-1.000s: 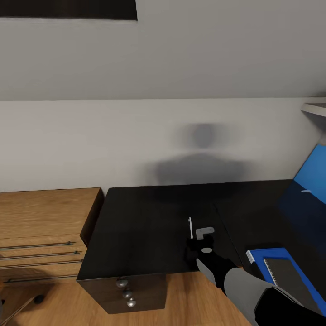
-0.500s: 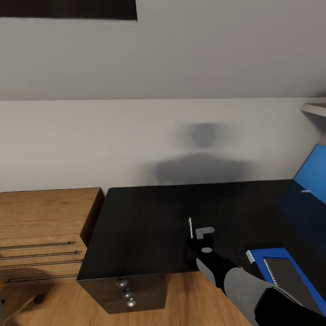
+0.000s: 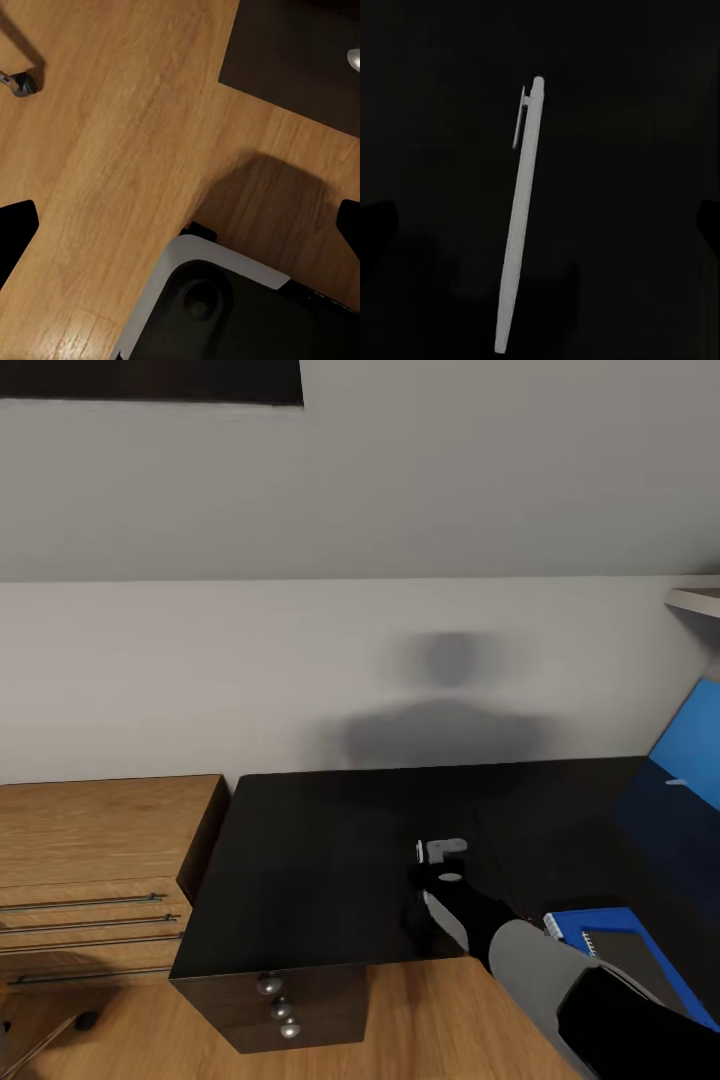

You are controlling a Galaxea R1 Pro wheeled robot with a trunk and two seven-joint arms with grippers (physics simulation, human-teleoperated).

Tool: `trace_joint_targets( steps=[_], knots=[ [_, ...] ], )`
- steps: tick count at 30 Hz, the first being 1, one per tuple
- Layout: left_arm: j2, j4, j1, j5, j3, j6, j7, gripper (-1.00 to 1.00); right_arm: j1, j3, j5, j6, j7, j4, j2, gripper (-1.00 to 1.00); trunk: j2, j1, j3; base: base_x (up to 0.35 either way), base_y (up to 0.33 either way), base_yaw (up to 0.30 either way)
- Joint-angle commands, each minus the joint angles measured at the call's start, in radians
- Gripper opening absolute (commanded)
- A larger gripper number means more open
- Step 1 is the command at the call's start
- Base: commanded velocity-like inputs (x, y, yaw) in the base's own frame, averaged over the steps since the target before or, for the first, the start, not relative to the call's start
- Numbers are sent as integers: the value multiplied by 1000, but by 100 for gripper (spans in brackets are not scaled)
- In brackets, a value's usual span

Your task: In the bedroom, organize the workspace by keeping the computer under the desk, ensuring the monitor is on the desk, placing the keyboard on the desk next to the monitor, placing the mouse on the desk next to the keyboard, moving the folder from the swivel chair onto the desk next to the mouse, stacking the notebook on top of the folder with the pen on top of the notebook, and positioning the swivel chair next to the desk.

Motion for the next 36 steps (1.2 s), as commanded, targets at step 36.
trace_joint_targets(
  steps=[36],
  knots=[
    [4,1,-1,13,-5,-6,-2,100,-196,-122,-122,336,-1,176,10,100,-1,0,-2,63,0,0]
  ],
)
